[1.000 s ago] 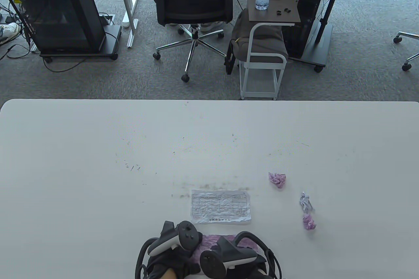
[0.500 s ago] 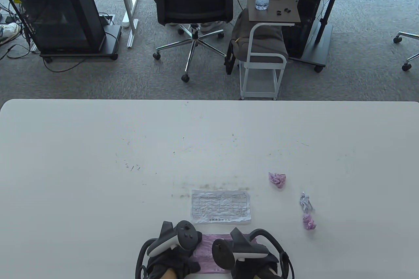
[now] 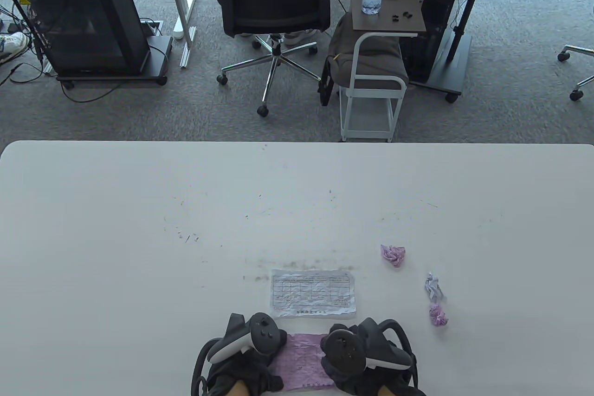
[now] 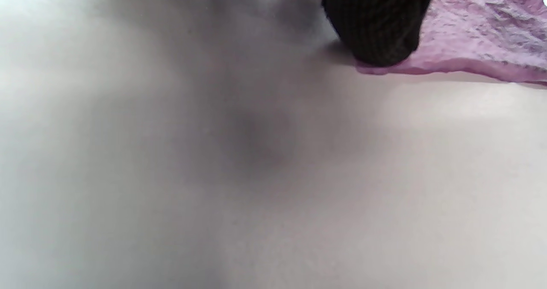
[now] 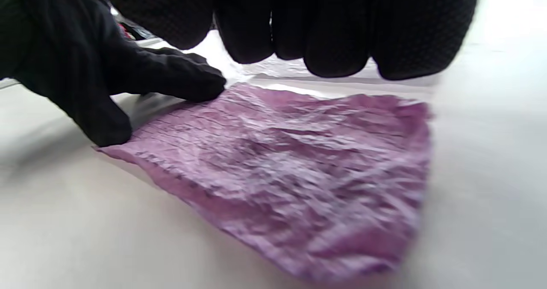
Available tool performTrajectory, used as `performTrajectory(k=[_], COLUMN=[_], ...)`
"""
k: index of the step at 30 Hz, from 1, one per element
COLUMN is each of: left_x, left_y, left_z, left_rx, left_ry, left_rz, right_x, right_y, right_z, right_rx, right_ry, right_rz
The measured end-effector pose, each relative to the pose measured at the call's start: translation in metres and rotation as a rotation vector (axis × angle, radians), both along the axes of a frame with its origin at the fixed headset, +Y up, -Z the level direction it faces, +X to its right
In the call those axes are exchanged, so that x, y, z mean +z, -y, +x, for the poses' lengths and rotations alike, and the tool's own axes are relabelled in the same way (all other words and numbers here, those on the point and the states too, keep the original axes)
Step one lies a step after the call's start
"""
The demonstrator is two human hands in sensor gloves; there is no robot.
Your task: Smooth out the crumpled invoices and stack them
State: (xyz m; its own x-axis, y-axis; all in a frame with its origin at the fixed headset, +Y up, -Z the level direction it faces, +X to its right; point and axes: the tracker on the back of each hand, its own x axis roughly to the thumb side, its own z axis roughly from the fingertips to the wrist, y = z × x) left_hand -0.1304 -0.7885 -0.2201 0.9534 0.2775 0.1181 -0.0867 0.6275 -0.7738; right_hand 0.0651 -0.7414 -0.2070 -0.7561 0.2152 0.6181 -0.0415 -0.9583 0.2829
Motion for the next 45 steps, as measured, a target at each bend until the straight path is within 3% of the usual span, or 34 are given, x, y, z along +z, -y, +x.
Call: performTrajectory(k=[5, 7, 9, 11, 18, 25, 30, 33, 36, 39, 42, 45], left_x=[0.0, 0.0, 0.0, 0.0, 0.001, 0.001, 0.001, 0.001, 0.001, 0.001, 0.001, 0.001], left_y=[0.0, 0.0, 0.0, 0.0, 0.0, 0.0, 0.0, 0.0, 0.001, 0.001, 0.001, 0.001], left_z=[0.0, 0.0, 0.0, 0.0, 0.0, 0.0, 0.0, -0.001, 0.0, -0.001, -0.001, -0.002], left_rx=[0.002, 0.0, -0.003, -0.006, -0.008, -0.007, -0.004, -0.001, -0.002, -0.001, 0.002, 0.001], left_ry=[0.007, 0.007, 0.008, 0.005, -0.006, -0.011, -0.01, -0.01, -0.011, -0.011, -0.011, -0.01], left_rz=[-0.002, -0.004, -0.004, -0.003, 0.003, 0.003, 0.003, 0.004, 0.004, 0.003, 0.003, 0.004], right_x=[0.012, 0.014, 0.014, 0.011, -0.003, -0.008, -0.013, -0.016, -0.012, 0.0, 0.015, 0.025], right_y=[0.021, 0.032, 0.034, 0.033, 0.025, 0.022, 0.021, 0.016, 0.006, -0.002, 0.001, 0.013], right_z=[-0.037, -0.044, -0.045, -0.043, -0.017, 0.008, 0.025, 0.033, 0.029, 0.006, -0.023, -0.044], right_rx=[0.091, 0.198, 0.31, 0.274, 0.315, 0.422, 0.39, 0.39, 0.289, 0.074, 0.02, 0.096], right_ry=[-0.162, -0.159, -0.116, -0.065, 0.2, 0.338, 0.4, 0.403, 0.302, 0.096, -0.134, -0.24], right_rz=[-0.009, -0.105, -0.113, -0.087, -0.179, -0.198, -0.201, -0.073, 0.023, 0.038, -0.055, -0.148])
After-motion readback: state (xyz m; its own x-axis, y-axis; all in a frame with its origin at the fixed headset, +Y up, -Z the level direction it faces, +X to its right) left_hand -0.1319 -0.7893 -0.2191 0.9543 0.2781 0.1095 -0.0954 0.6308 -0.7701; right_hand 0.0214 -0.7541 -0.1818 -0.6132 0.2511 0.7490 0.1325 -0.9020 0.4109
